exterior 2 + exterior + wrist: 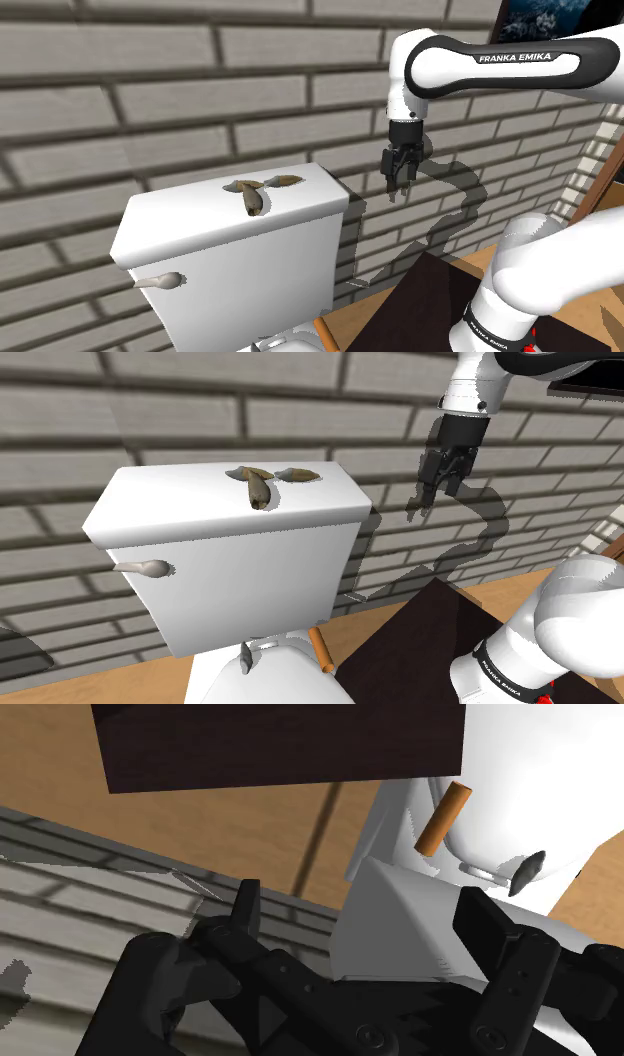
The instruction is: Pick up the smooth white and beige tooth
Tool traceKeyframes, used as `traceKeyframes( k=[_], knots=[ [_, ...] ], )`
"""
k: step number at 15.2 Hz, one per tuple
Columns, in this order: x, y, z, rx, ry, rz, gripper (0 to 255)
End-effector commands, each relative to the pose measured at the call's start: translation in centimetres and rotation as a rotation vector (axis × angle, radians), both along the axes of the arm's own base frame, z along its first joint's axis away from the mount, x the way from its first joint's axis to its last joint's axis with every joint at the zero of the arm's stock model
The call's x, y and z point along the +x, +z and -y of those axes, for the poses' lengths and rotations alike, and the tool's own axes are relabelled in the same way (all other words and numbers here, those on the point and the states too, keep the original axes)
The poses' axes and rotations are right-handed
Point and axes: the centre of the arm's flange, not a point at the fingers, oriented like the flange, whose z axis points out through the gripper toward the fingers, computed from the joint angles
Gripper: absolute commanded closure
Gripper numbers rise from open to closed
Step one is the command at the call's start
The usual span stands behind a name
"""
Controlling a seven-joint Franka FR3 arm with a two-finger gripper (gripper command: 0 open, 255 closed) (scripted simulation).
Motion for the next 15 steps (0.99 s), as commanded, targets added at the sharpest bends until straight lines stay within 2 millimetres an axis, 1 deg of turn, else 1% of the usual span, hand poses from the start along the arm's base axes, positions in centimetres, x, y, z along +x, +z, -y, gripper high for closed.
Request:
traceKeyframes(
  k=[1,4,8,11,15],
  knots=[
    [0.0,0.0,0.0,0.000,0.000,0.000,0],
    [3.3,-0.4,-0.6,0.016,0.134,0.050,0],
    [7.5,-0.6,-2.1,0.037,0.314,0.116,0],
    [10.4,-0.5,-3.8,0.053,0.448,0.166,0],
    [13.9,-0.2,-6.5,0.074,0.627,0.232,0]
  ],
)
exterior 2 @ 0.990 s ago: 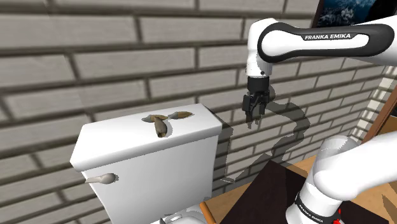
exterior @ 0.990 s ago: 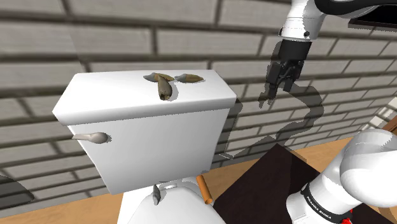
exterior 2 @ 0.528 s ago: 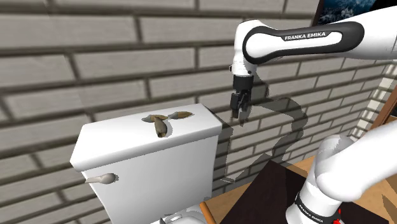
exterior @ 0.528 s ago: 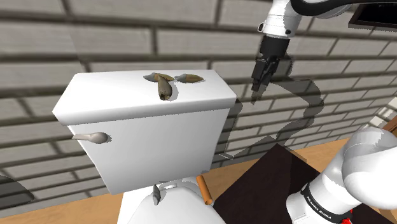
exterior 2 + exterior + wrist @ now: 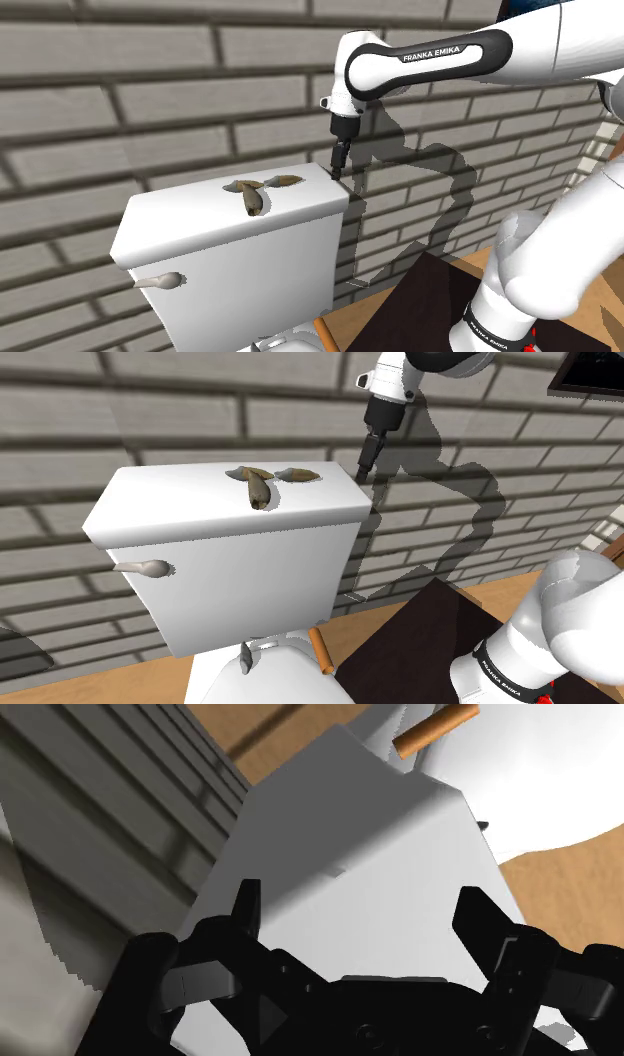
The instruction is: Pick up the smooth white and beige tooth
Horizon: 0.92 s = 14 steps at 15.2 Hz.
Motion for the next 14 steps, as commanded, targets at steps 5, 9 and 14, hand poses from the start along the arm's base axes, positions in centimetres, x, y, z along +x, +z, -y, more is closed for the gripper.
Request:
traceKeyframes(
  k=[5,9,14],
  knots=[
    [4.4,0.5,-5.0,0.031,0.273,0.102,0],
    [6.5,1.4,-8.8,0.052,0.452,0.168,0],
    [7.3,0.9,-11.0,0.064,0.548,0.204,0]
  ],
)
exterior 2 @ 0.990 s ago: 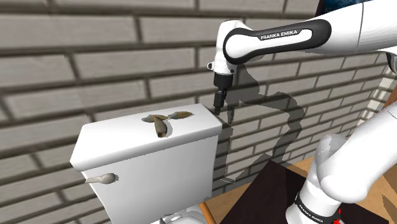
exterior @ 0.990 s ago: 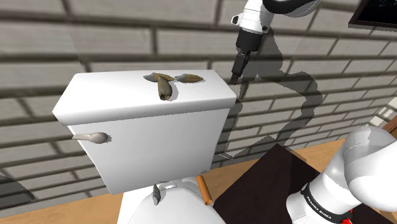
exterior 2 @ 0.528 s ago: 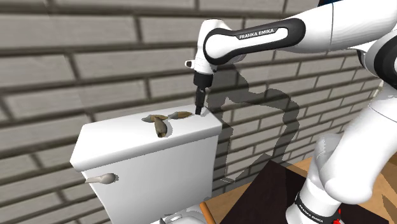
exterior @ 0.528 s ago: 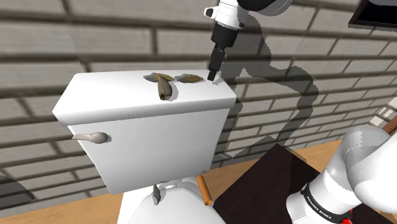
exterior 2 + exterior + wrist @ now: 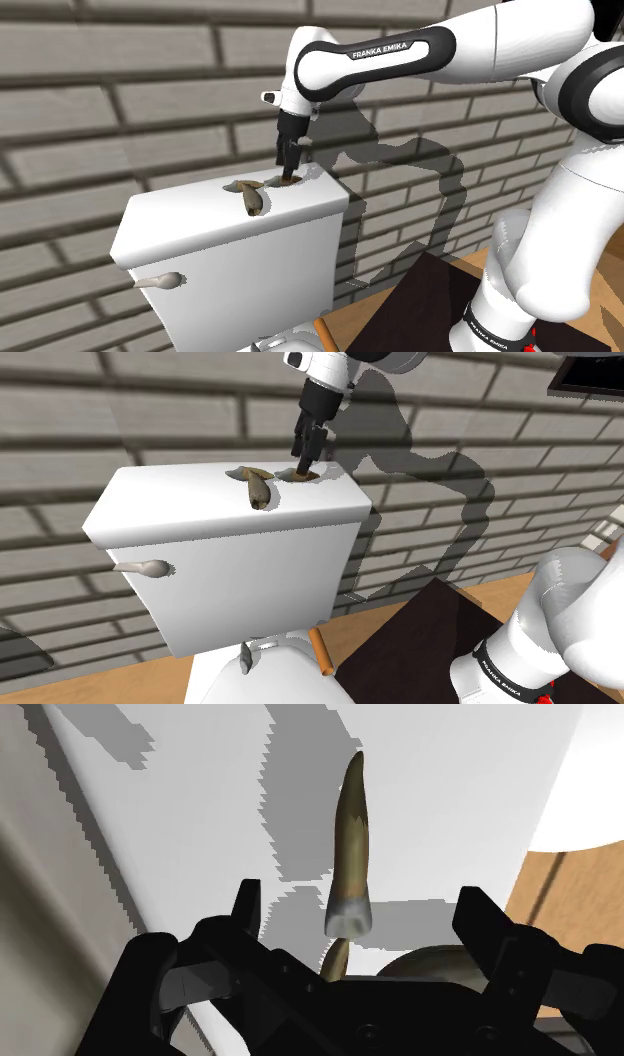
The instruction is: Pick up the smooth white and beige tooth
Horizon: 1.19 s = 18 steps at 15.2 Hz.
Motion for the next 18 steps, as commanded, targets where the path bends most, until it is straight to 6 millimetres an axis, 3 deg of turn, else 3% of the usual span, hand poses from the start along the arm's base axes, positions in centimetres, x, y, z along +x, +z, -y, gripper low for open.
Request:
traceKeyframes(
  k=[1,5,7,8,16,18],
  knots=[
    [0.1,-0.9,-0.1,0.001,0.007,0.003,0],
    [0.1,-3.3,-0.1,0.001,0.007,0.003,0],
    [0.1,-3.3,-0.1,0.001,0.007,0.003,0],
    [0.1,-3.3,0.0,0.001,0.007,0.003,255],
    [-0.6,-3.8,-0.2,0.001,0.007,0.003,255],
    [0.1,-2.7,-0.1,0.001,0.007,0.003,255]
  ],
)
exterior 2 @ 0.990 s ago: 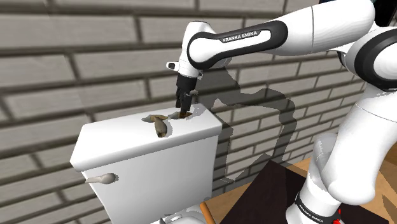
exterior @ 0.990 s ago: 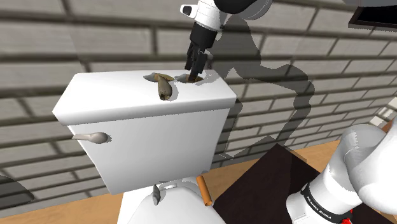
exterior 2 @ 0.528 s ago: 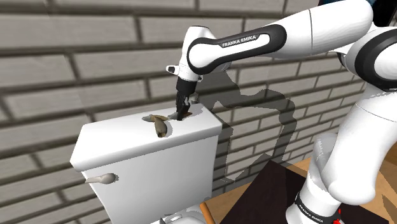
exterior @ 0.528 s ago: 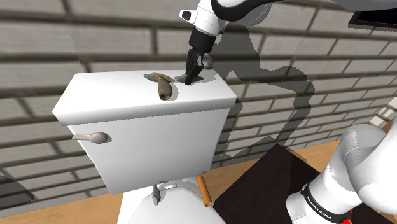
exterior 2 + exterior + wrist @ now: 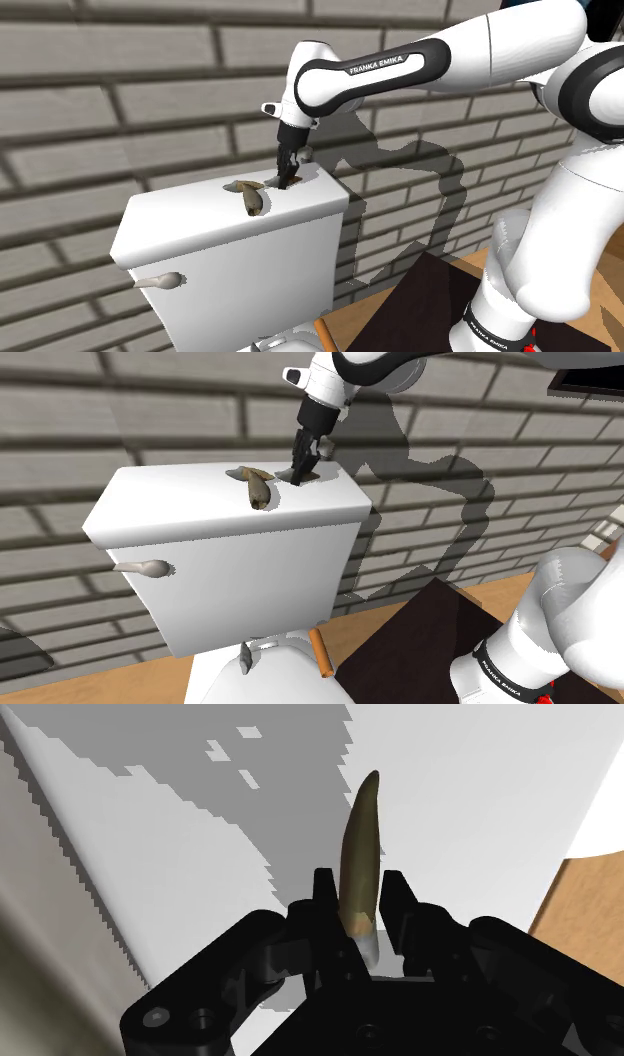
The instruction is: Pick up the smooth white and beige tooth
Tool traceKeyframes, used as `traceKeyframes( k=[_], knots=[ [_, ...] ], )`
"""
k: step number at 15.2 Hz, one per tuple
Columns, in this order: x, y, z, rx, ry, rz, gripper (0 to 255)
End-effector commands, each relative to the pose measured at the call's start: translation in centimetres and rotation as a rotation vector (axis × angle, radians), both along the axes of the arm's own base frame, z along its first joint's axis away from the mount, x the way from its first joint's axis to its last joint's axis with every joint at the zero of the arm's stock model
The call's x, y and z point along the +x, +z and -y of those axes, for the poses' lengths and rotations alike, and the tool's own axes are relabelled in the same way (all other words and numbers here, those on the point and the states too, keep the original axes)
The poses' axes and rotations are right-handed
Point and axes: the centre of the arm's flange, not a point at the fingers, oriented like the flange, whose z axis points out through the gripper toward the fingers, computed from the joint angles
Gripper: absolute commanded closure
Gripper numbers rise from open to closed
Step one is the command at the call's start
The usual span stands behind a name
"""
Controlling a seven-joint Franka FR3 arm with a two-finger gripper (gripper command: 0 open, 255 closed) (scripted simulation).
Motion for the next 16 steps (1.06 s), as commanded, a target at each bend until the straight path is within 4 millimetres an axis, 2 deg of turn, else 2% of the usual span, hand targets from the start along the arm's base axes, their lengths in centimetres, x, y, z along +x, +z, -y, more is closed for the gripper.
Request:
traceKeyframes(
  k=[1,14,16],
  knots=[
    [0.2,0.5,0.1,-0.005,0.000,-0.011,255],
    [0.2,7.3,0.1,-0.005,0.000,-0.011,255],
    [0.2,7.4,0.1,-0.005,0.000,-0.011,255]
  ],
)
